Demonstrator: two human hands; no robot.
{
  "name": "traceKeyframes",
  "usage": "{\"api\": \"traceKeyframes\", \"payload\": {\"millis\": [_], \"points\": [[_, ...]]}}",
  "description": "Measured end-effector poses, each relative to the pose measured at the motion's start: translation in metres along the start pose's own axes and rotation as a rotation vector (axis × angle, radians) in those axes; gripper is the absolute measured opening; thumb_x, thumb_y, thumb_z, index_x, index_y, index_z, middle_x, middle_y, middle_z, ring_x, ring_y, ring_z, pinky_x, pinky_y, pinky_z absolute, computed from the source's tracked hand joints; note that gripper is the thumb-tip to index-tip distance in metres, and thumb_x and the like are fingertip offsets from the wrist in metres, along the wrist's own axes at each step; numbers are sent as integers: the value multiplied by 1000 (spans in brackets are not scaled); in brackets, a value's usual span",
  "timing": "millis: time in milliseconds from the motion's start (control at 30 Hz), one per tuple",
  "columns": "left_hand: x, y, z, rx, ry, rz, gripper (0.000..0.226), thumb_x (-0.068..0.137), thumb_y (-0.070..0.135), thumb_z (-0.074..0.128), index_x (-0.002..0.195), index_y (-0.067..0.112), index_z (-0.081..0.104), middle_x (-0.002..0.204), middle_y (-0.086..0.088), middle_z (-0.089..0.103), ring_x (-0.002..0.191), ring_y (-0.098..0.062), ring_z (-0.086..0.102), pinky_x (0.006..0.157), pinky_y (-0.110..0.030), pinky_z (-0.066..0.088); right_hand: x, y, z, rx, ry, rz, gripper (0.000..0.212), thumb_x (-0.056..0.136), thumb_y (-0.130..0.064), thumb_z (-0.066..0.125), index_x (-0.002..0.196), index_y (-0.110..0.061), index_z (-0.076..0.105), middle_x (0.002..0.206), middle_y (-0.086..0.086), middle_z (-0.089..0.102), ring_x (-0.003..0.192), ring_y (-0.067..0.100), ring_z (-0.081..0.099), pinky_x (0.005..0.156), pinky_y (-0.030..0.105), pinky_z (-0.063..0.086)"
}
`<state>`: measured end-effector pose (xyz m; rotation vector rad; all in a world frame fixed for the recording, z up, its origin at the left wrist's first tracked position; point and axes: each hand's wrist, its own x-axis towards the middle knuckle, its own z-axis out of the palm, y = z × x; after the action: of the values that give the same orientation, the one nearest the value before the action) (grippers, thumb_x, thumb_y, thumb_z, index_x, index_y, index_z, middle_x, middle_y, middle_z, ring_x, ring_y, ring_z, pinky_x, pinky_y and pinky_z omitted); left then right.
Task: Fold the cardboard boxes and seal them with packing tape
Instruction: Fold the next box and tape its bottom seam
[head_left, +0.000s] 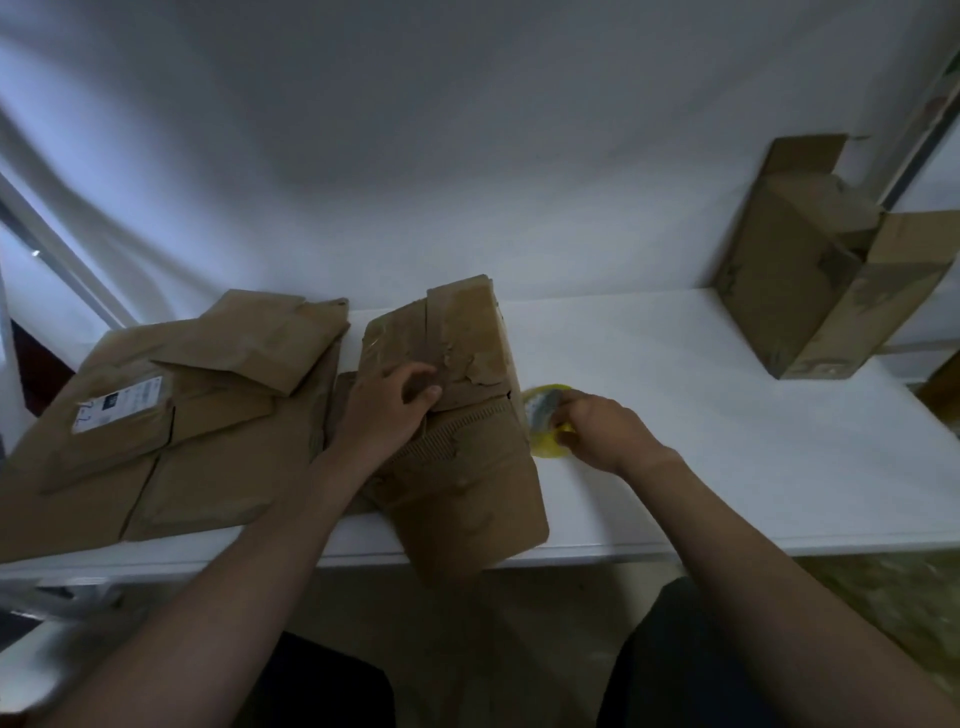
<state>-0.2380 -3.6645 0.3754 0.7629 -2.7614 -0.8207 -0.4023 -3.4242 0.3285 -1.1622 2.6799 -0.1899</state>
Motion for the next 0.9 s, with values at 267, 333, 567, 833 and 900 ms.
{"api": "traceKeyframes", "payload": {"millis": [267,333,567,833,900], "points": [[0,16,17,-29,-145,-118,40,101,51,49,137,36,58,161,-7,24,148,-31,27,121,-52,23,-55,-6,-71,176,373,118,24,94,-22,57,115,-15,66,111,7,63,101,36,62,80,39,49],[-5,28,27,7,-207,-100,45,102,53,46,144,38,50,164,-5,15,150,-31,23,123,-54,18,-54,-15,-74,298,423,118,20,97,-24,60,115,-16,65,116,6,67,105,33,62,81,37,46],[7,36,24,85,-189,-40,44,98,47,55,138,29,56,148,-7,40,131,-34,47,110,-45,41,-33,-48,-44,344,326,68,12,97,-22,59,109,-24,58,110,6,69,100,33,63,77,39,51],[108,4,0,81,-144,-51,90,68,77,56,147,36,41,150,-7,47,137,-34,43,110,-54,40,-28,-70,-14,388,242,167,77,77,-62,77,135,-25,43,146,-2,32,137,35,25,113,53,35],[113,0,5,39,-221,-43,84,79,69,63,151,35,37,151,-11,45,136,-37,44,111,-54,39,-24,-75,-7,388,252,194,82,70,-64,80,131,-27,40,146,-3,26,140,35,19,114,55,34]]}}
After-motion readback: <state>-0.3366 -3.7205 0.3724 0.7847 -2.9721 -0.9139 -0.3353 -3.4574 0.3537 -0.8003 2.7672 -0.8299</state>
